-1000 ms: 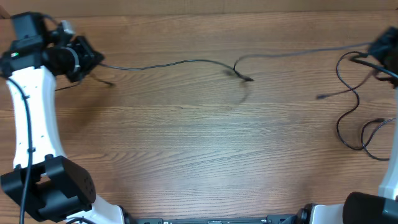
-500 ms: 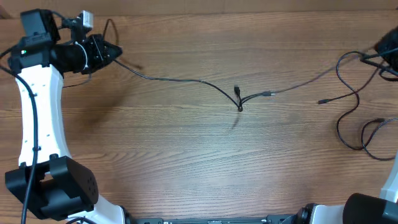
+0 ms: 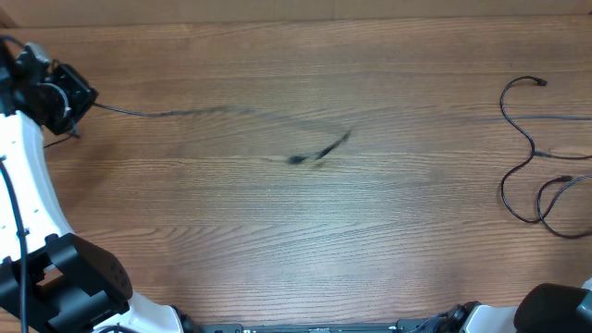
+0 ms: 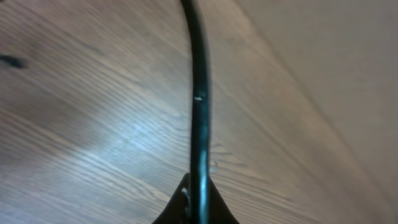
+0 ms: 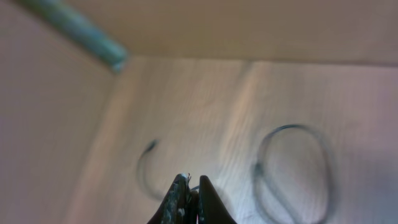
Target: Untangle cables
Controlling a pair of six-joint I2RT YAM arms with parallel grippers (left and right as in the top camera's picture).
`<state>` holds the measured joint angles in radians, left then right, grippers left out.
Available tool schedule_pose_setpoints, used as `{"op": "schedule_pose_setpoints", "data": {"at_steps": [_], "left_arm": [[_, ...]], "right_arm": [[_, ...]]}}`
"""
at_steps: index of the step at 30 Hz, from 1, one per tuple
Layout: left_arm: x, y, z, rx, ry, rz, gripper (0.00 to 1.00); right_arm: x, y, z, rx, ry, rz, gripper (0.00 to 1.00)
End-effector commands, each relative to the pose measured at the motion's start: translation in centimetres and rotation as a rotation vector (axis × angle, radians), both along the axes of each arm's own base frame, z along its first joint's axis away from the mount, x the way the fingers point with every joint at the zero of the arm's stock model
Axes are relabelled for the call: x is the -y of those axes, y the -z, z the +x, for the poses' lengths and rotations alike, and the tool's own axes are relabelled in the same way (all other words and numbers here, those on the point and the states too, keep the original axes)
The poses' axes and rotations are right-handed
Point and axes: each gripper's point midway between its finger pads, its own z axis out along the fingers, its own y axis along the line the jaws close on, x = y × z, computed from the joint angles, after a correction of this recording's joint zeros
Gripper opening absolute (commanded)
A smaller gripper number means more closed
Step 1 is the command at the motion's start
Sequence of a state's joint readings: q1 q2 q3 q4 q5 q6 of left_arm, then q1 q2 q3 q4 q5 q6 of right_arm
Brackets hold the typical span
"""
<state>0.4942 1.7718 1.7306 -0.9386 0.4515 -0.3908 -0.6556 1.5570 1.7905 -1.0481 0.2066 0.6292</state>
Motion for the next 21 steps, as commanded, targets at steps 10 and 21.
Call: {"op": "schedule_pose_setpoints", "data": {"at_steps": [10, 21], "left_arm": [[23.6, -5.1, -0.6, 0.268, 0.856, -0.098, 0.04], [28.0, 1.6, -7.2, -0.137, 1.023, 0.187, 0.04]], "right_arm": [[-17.6, -3.3, 9.4, 0.169, -1.065, -0.056, 0.04], [-23.5, 4.0, 5.8, -0.14, -1.137, 0.222, 0.04]]}}
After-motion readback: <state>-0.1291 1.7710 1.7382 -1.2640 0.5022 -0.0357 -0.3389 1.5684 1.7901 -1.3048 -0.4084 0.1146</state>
